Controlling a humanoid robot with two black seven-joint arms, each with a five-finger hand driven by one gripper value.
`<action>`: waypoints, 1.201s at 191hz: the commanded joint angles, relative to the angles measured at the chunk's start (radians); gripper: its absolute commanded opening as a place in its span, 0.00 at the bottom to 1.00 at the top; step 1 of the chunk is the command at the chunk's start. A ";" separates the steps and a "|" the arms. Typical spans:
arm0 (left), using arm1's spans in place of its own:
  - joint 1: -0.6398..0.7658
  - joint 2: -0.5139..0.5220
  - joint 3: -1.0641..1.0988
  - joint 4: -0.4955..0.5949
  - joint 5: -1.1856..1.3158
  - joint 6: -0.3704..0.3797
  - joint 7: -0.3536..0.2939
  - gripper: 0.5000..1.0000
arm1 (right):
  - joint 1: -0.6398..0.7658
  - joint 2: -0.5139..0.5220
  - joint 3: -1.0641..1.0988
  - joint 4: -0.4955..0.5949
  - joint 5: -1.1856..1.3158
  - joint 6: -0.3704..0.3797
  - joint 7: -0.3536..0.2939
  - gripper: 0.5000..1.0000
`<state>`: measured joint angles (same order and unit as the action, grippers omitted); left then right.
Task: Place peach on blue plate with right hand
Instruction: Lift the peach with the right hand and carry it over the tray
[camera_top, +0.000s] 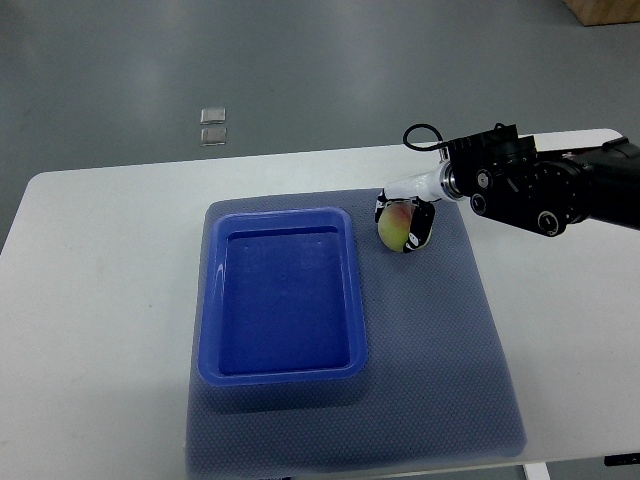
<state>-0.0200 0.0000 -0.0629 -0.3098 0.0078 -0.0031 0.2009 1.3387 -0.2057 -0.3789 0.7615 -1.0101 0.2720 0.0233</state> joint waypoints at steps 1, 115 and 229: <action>0.000 0.000 0.000 0.000 0.000 0.000 0.000 1.00 | 0.013 -0.007 0.000 0.004 -0.015 0.006 0.000 0.00; 0.000 0.000 0.000 -0.002 0.000 0.000 0.000 1.00 | 0.593 -0.164 0.009 0.326 0.148 0.177 -0.003 0.00; 0.000 0.000 0.000 0.005 -0.002 0.000 0.000 1.00 | 0.278 0.206 0.011 0.101 0.183 0.069 0.003 0.00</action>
<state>-0.0198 0.0000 -0.0629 -0.3089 0.0068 -0.0031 0.2010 1.7029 -0.0017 -0.3743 0.8823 -0.8281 0.3418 0.0241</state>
